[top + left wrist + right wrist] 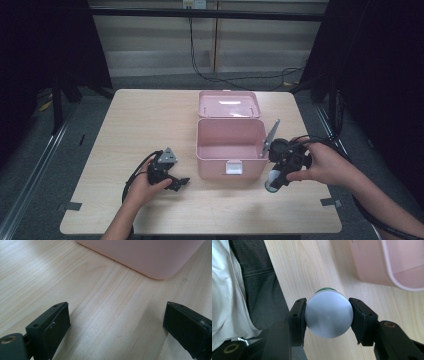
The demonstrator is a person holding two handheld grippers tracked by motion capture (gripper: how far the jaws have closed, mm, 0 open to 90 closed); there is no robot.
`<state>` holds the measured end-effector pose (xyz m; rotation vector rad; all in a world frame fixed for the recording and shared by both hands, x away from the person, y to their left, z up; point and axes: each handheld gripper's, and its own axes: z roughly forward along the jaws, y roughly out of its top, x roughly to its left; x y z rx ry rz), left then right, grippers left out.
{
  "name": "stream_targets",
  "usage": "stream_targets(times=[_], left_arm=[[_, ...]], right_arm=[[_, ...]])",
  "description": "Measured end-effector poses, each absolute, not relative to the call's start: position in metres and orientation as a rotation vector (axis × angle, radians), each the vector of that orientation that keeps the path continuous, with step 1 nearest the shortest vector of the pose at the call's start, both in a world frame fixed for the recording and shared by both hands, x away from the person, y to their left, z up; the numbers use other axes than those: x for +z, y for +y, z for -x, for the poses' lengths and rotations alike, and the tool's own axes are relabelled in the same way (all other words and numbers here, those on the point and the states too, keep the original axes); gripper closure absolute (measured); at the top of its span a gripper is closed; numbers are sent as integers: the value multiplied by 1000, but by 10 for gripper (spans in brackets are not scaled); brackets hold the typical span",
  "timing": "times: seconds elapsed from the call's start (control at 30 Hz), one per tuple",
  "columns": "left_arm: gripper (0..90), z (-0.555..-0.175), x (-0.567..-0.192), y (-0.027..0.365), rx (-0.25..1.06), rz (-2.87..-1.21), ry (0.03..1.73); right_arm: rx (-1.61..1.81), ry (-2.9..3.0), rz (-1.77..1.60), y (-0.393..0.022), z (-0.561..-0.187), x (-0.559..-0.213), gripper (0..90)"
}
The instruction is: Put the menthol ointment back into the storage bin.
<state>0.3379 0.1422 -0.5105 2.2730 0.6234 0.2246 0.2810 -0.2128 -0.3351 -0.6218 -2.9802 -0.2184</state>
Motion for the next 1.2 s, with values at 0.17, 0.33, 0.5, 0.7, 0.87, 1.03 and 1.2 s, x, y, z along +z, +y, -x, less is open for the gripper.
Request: stream_targets(times=[0.17, 0.33, 0.5, 0.7, 0.87, 1.03, 1.2], left_arm=[[65, -338, -510, 142, 225, -2273, 624], [65, -338, -510, 142, 225, -2273, 623], [65, -338, -510, 142, 224, -2273, 623], [65, -338, -510, 142, 224, -2273, 624], [65, -338, -510, 142, 223, -2273, 624], [65, -338, -510, 142, 222, -2275, 623], [65, -338, -510, 142, 222, -2276, 623]], right_arm=[[-218, -2977, 633, -211, -285, -326, 506], [-226, -2975, 643, -209, -292, -313, 506], [-225, -2967, 665, -210, -297, -305, 506], [-243, -2961, 728, -212, -309, -294, 506], [-249, -2950, 784, -213, -317, -291, 506], [-244, -2914, 911, -213, -328, -288, 507], [-225, -2893, 1022, -212, -338, -284, 506]])
